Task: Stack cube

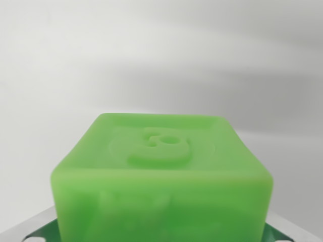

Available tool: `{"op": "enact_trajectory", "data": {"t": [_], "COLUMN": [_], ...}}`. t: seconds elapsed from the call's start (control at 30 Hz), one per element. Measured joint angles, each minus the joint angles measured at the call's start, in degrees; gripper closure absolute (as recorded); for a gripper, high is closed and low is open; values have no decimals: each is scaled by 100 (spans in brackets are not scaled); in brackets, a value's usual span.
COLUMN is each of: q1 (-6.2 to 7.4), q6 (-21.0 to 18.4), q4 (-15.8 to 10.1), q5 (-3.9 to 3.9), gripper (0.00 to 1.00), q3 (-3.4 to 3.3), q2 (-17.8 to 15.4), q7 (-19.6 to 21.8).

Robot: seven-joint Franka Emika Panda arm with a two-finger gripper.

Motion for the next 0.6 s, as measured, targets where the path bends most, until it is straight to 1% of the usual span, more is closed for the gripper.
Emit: {"op": "enact_trajectory", "data": {"t": [0.6], "q1": [-284], "q6": [-14], "q4": [75], "q5": [34], "gripper": [100], "q3": [-67], "q2": [38], "q7": [-38]}}
